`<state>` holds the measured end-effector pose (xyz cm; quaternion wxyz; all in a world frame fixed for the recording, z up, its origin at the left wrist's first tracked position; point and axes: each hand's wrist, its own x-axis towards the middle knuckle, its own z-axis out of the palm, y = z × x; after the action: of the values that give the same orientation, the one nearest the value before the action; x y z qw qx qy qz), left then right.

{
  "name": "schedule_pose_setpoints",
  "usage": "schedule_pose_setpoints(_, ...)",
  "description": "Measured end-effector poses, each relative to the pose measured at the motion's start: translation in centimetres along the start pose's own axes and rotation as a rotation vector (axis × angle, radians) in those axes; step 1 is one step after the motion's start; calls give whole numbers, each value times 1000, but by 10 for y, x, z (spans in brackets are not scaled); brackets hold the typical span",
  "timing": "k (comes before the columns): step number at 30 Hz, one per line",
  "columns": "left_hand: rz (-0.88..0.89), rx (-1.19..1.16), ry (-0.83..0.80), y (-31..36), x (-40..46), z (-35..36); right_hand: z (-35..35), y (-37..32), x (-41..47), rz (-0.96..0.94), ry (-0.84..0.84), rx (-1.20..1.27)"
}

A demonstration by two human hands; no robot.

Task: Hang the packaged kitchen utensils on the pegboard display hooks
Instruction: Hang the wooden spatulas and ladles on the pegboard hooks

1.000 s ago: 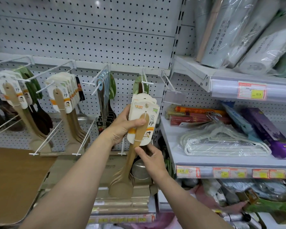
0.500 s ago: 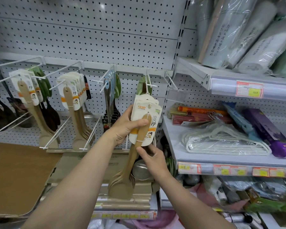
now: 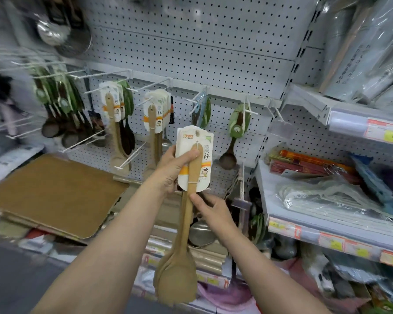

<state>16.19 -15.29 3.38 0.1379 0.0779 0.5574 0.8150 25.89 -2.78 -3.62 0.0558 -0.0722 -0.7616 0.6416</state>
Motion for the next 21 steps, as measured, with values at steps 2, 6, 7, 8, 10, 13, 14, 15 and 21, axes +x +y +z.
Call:
schedule_pose_setpoints(2,15,-23,65,7,-14,-18,17,-5,-3,14,-75,-5)
schedule_pose_setpoints(6,34,-29,177,25,-41,-57,56,-14,-8,9,-175,-23)
schedule_pose_setpoints(7,40,-21,197,30,-46,-68,67,-17,-8,9,-202,-23)
schedule_pose_setpoints(8,47,-15,219,35,-51,-80,79,-20,-8,9,-231,-23)
schedule_pose_setpoints(10,68,-5,262,44,-62,-106,103,-25,-7,-2,-288,-43)
schedule_pose_setpoints(13,85,-22,322,58,-76,-148,145,-34,-3,-26,-346,-73)
schedule_pose_setpoints(14,92,-28,345,64,-80,-164,160,-38,-2,-27,-365,-81)
schedule_pose_setpoints(15,101,-34,367,69,-84,-181,177,-42,-1,-32,-382,-92)
schedule_pose_setpoints(21,135,-71,484,110,-105,-294,296,-67,11,-23,-473,-131)
